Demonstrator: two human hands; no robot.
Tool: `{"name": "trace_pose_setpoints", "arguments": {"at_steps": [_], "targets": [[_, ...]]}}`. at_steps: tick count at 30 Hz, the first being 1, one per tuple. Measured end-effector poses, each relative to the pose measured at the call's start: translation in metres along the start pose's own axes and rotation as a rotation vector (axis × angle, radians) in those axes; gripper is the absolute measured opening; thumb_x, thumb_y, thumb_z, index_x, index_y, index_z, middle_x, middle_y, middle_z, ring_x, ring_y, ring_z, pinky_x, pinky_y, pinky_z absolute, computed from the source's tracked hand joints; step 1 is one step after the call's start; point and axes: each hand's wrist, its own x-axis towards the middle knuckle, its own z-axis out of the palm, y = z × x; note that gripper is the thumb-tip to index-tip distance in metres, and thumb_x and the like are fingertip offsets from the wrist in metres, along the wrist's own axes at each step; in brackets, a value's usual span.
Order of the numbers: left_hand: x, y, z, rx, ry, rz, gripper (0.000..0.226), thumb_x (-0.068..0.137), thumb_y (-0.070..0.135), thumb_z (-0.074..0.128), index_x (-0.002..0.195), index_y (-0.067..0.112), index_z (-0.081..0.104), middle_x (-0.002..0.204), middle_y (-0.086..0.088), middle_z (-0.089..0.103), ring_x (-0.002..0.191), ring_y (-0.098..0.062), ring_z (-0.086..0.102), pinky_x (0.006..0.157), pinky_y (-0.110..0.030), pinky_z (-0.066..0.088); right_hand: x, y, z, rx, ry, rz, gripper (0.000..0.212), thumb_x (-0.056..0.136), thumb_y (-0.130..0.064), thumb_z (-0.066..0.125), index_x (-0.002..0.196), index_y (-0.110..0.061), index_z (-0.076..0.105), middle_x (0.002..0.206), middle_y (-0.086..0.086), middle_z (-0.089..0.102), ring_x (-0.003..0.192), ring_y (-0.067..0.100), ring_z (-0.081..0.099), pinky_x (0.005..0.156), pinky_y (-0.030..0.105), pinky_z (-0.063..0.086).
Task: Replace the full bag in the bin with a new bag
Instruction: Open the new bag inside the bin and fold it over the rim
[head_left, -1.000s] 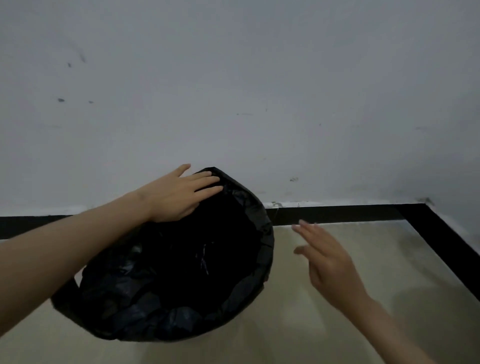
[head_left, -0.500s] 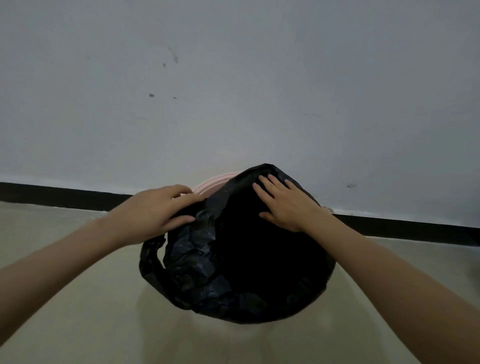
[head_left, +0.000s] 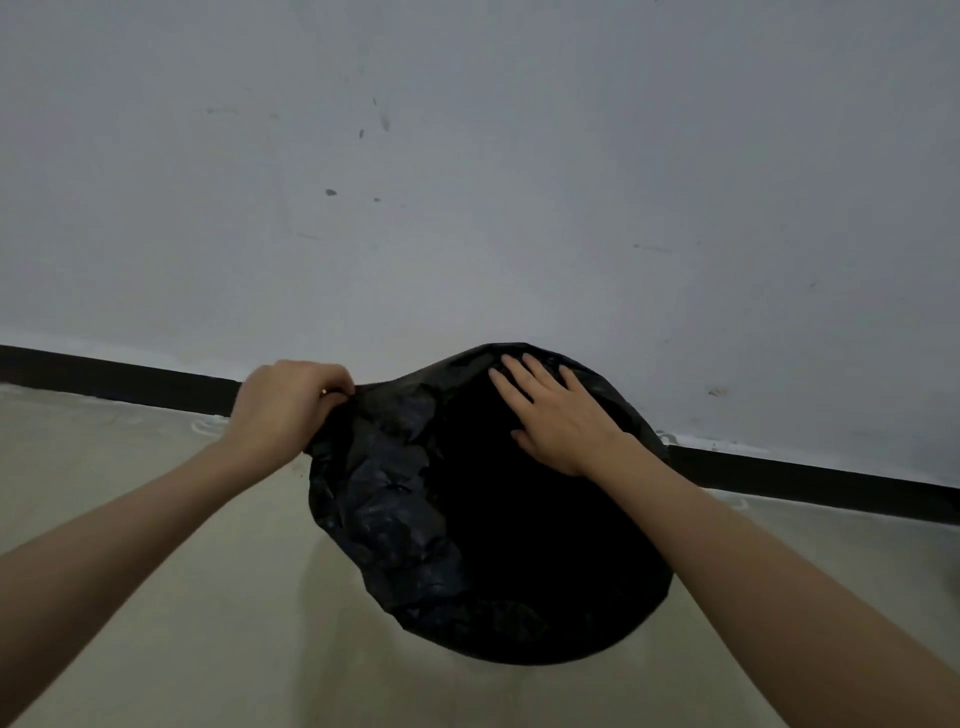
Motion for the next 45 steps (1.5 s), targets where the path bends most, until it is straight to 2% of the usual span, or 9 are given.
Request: {"name": "trace_pose_setpoints", "arguments": {"at_steps": [5,7,9,16,19,23,33,41,45], "targets": [[-0.003,-0.002,0.041,-0.201,-0.208,-0.216,0.021,0.077,0.004,0.061,0.062,0.019,0.064,0.073,-0.014,0.07,0.072,-0.039,0.061,0.061,-0.036,0.045,0.003,0.002,-0.001,0.058,0.013,0.005,0.067,0.093,-0.027,0.039,0.148,-0.015,0.002,0.159,0.003,-0.001,0.146,0.02,0.001,0.117,0.046,0.009],[-0.009,0.003,0.056,-0.305,-0.318,-0.206,0.034,0.076,0.001,0.056,0.046,0.016,0.046,0.059,-0.022,0.06,0.092,-0.011,0.036,0.055,-0.036,0.037,0.002,0.003,-0.004,0.08,0.021,0.007,0.066,0.092,-0.025,0.039,0.148,-0.015,0.005,0.159,0.003,0.002,0.146,0.02,0.004,0.117,0.044,0.012],[-0.012,0.005,0.056,-0.349,-0.39,-0.168,0.031,0.077,0.014,0.053,0.046,0.018,0.046,0.067,-0.026,0.064,0.087,-0.031,0.065,0.061,-0.035,0.037,-0.001,0.006,-0.007,0.075,0.01,-0.012,0.065,0.092,-0.024,0.04,0.148,-0.015,0.007,0.159,0.004,0.003,0.146,0.021,0.004,0.117,0.043,0.012],[0.03,0.049,0.0,-0.261,0.055,0.126,0.038,0.087,0.007,0.036,0.12,0.003,0.055,0.125,-0.017,0.059,0.116,-0.031,0.053,0.102,-0.038,0.038,-0.014,0.016,-0.005,-0.008,0.054,-0.023,0.064,0.093,-0.025,0.038,0.147,-0.011,0.006,0.159,0.008,-0.002,0.146,0.025,-0.003,0.117,0.04,0.007],[0.032,0.088,0.013,0.063,-0.136,0.493,0.057,0.087,0.032,0.03,0.136,0.003,0.036,0.144,-0.017,0.041,0.133,-0.029,0.038,0.108,-0.04,0.031,-0.006,0.012,-0.001,0.003,0.061,0.024,0.066,0.093,-0.027,0.037,0.147,-0.01,0.003,0.158,0.01,-0.004,0.146,0.026,-0.003,0.117,0.041,0.007],[0.039,0.105,0.045,0.494,-0.389,0.411,0.071,0.091,0.034,0.037,0.144,0.005,0.0,0.157,-0.011,0.002,0.144,-0.023,0.005,0.114,-0.043,0.017,0.004,0.013,0.001,0.031,0.021,0.076,0.068,0.093,-0.029,0.039,0.147,-0.011,0.003,0.158,0.01,0.003,0.145,0.025,0.004,0.116,0.045,0.015],[0.057,0.094,0.047,0.289,-0.495,0.308,0.075,0.091,0.041,0.04,0.146,0.015,-0.003,0.153,-0.011,0.018,0.139,-0.028,0.022,0.11,-0.049,0.026,0.023,0.011,-0.004,0.132,-0.03,0.208,0.068,0.092,-0.036,0.041,0.147,-0.018,0.007,0.152,0.012,0.021,0.139,0.032,0.02,0.107,0.056,0.023],[-0.049,0.032,-0.026,0.145,-0.399,0.875,0.046,0.096,0.05,0.02,0.131,0.032,0.044,0.137,0.011,0.051,0.136,-0.005,0.026,0.111,-0.033,0.017,-0.115,0.025,-0.001,-0.043,0.139,-0.16,0.059,0.096,-0.051,0.01,0.136,-0.023,0.042,0.147,0.002,0.04,0.14,0.024,0.029,0.113,0.04,0.024],[-0.079,-0.008,-0.029,0.244,-0.435,0.787,0.046,0.097,0.046,0.02,0.14,0.035,0.028,0.146,0.01,0.039,0.141,-0.005,0.018,0.114,-0.029,0.012,-0.155,0.042,0.02,0.18,-0.036,-0.013,0.078,0.079,-0.072,-0.012,0.142,-0.03,0.003,0.155,-0.013,0.003,0.137,-0.007,-0.021,0.116,0.022,-0.002]]}}
